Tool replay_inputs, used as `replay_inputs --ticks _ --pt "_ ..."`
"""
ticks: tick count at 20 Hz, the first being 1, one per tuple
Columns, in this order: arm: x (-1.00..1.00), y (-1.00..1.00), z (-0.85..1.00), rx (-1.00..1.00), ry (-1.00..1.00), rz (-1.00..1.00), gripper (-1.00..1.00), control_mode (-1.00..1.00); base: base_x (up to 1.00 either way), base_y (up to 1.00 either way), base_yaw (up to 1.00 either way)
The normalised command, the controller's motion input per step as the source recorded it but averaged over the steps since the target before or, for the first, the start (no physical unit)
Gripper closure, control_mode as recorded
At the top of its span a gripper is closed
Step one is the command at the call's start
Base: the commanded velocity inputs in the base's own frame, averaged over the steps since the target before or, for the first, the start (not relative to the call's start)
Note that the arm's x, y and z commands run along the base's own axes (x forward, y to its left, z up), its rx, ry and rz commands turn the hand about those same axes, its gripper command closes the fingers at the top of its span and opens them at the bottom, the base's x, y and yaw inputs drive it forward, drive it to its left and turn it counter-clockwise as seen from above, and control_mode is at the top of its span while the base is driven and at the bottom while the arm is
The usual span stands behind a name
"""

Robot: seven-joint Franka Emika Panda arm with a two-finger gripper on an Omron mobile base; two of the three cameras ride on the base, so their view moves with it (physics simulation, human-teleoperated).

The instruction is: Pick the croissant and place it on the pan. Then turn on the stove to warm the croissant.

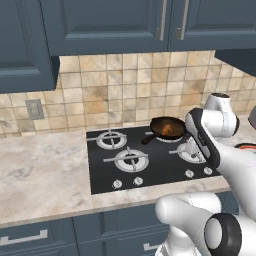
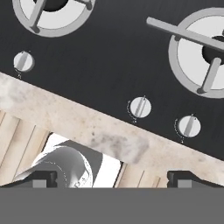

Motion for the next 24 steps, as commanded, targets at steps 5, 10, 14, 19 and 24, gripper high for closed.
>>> replay_inputs --ticks 5,10,14,19,24 --pt "0.00 0.00 -0.10 0.00 -0.08 -0.05 -1.00 -1.00 0.00 0.00 0.00" --pt "0.00 0.00 0.00 0.00 0.00 -0.07 -1.00 -1.00 0.00 0.00 0.00" --pt "0.00 0.00 -0.02 0.00 0.01 -0.08 -1.00 -1.00 0.00 0.00 0.00" --pt "0.00 0.00 -0.09 0.00 0.01 -0.10 -1.00 -1.00 0.00 0.00 0.00" --pt "0.00 0.00 -0.24 0.00 0.00 -0.08 -1.00 -1.00 0.00 0.00 0.00"
